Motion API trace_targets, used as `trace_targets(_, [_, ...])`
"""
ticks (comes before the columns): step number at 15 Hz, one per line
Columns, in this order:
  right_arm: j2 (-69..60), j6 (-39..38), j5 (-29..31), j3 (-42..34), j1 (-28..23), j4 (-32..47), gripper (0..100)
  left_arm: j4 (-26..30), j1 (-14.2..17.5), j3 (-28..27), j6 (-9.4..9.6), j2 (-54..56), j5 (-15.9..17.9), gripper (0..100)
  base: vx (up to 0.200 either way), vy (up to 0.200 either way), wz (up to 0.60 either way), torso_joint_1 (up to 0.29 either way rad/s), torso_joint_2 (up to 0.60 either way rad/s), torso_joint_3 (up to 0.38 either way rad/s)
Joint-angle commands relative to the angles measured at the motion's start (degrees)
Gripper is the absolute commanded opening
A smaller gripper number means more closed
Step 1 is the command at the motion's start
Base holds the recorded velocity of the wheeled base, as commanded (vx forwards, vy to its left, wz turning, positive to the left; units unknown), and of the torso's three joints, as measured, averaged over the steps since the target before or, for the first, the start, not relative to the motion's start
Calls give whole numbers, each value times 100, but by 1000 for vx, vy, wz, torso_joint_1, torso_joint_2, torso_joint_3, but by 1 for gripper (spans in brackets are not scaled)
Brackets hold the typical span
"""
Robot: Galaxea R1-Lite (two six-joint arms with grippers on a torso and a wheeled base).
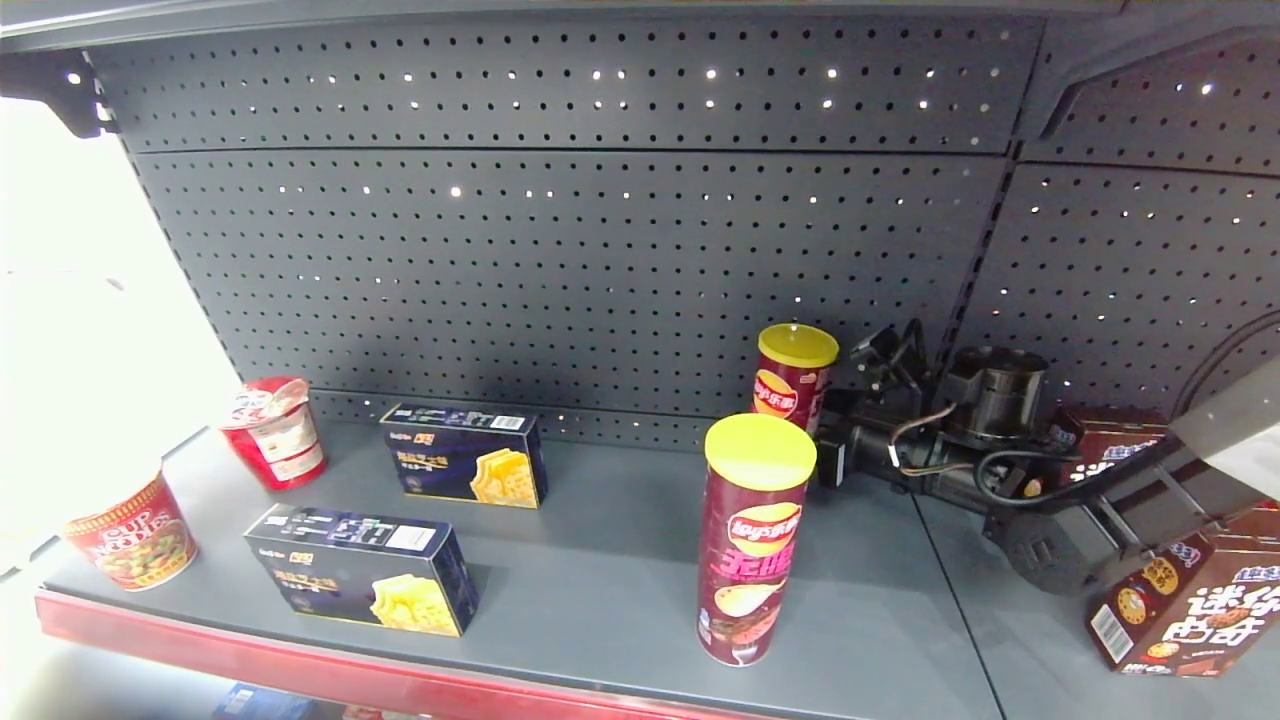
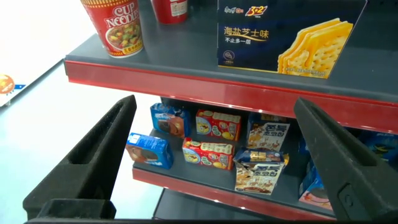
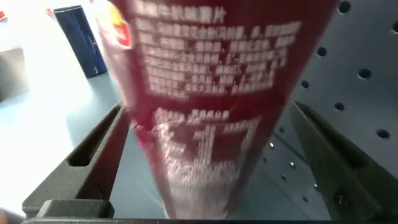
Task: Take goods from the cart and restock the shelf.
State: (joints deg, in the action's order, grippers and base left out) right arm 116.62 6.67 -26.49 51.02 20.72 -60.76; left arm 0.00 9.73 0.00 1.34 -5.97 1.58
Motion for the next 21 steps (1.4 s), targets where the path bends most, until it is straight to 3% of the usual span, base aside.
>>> trace_targets(1, [-280,203,144,-285,-7,20,100,0,3,0,7,-9,0,100,0,0,0,0,0,0])
trace_targets(8, [-438,432,1357,-698,46,20,100,0,3,0,-2,-9,0,100,0,0,0,0,0,0])
trace_targets(17, [-710,590,1542,-1182,-104,11,100,0,3,0,7,-9,0,100,0,0,0,0,0,0])
trace_targets(21, [-649,572,1999,-1182,-77,11,100,0,3,0,-2,-9,0,100,0,0,0,0,0,0])
